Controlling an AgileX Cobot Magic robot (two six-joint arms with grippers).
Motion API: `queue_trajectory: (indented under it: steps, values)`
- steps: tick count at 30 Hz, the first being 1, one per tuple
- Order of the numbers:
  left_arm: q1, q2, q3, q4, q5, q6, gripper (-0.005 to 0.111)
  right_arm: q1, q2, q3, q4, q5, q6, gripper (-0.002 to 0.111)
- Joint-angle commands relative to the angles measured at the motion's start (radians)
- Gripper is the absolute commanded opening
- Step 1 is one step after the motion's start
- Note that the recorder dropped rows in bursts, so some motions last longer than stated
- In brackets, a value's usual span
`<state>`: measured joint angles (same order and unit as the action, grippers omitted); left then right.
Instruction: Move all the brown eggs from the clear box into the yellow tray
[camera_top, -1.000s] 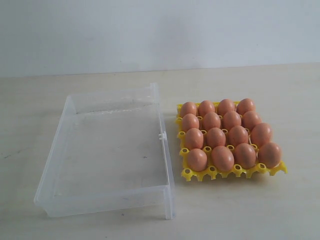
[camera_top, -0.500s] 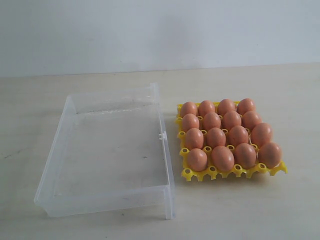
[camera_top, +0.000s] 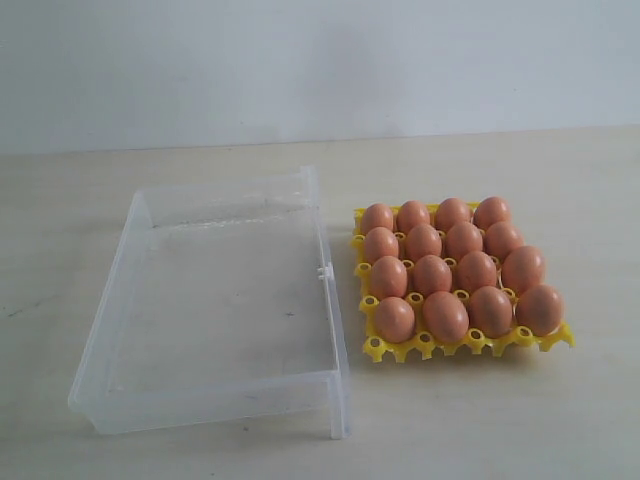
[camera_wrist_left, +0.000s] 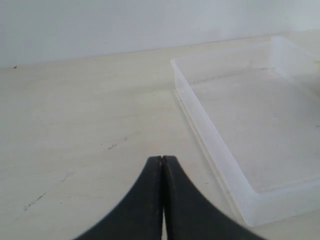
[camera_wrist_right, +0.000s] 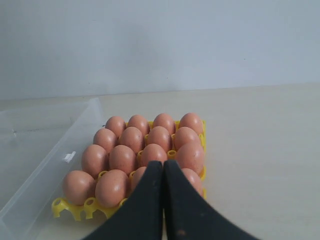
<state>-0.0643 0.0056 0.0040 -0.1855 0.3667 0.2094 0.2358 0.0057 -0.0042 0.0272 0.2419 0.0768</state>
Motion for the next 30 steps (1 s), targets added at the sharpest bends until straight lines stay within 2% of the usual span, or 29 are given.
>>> queue_trajectory:
  steps: [1, 30]
  values:
    - [-0.004, -0.006, -0.004, -0.006, -0.010, 0.000, 0.000, -0.003, -0.006, 0.004, 0.001, -0.009, -0.023, 0.000]
    - [-0.004, -0.006, -0.004, -0.006, -0.010, 0.000, 0.000, -0.009, -0.006, 0.004, 0.001, -0.005, -0.049, 0.000]
